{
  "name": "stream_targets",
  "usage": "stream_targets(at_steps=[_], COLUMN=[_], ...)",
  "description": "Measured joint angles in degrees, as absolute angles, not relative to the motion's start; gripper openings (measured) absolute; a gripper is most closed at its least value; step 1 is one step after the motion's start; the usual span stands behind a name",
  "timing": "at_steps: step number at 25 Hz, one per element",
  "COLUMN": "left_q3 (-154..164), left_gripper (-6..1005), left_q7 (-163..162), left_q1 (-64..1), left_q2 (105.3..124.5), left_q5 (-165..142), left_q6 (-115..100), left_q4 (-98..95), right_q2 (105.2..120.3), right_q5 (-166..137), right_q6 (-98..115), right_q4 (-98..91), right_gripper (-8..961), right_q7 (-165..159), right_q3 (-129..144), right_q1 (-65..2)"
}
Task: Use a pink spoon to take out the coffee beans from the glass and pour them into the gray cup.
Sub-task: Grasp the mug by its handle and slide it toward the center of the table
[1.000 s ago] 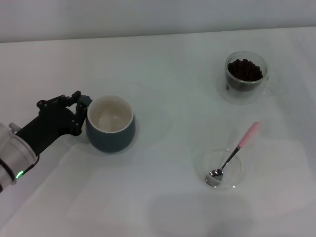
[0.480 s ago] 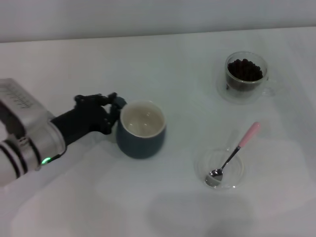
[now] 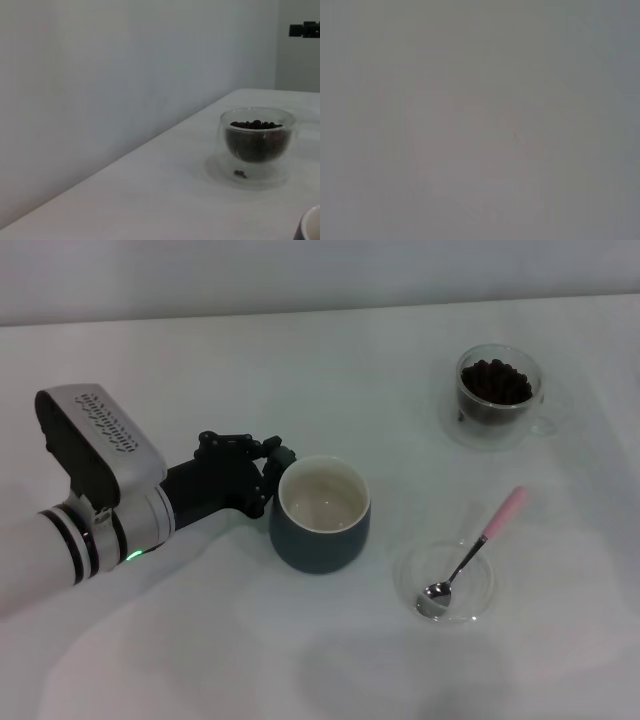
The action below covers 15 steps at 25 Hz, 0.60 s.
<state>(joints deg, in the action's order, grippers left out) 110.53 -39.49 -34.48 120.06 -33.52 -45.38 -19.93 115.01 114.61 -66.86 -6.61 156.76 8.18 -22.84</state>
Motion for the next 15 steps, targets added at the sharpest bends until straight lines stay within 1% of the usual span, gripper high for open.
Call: stream_targets(at_steps=[11,15], left_q3=[111.4,111.5], left_gripper=[206,236], left_q7=[-39.6,-39.6], left_q1=[-35.4,-35.0], left_q2=[119.97,120.02], left_q5=[-33.5,-33.4], left_q6=[-45.0,-44.8], left_q4=[-20.2,-20.1], right_q2=[115.04,115.04], right_q5=[114.7,114.7], right_q6=[-67.4,-67.2], right_q4=[-6.6,-6.6], right_gripper=[870,871], right_q7=[155.6,155.9], right_q3=[8.1,8.1], right_q1=[-22.9,-22.8])
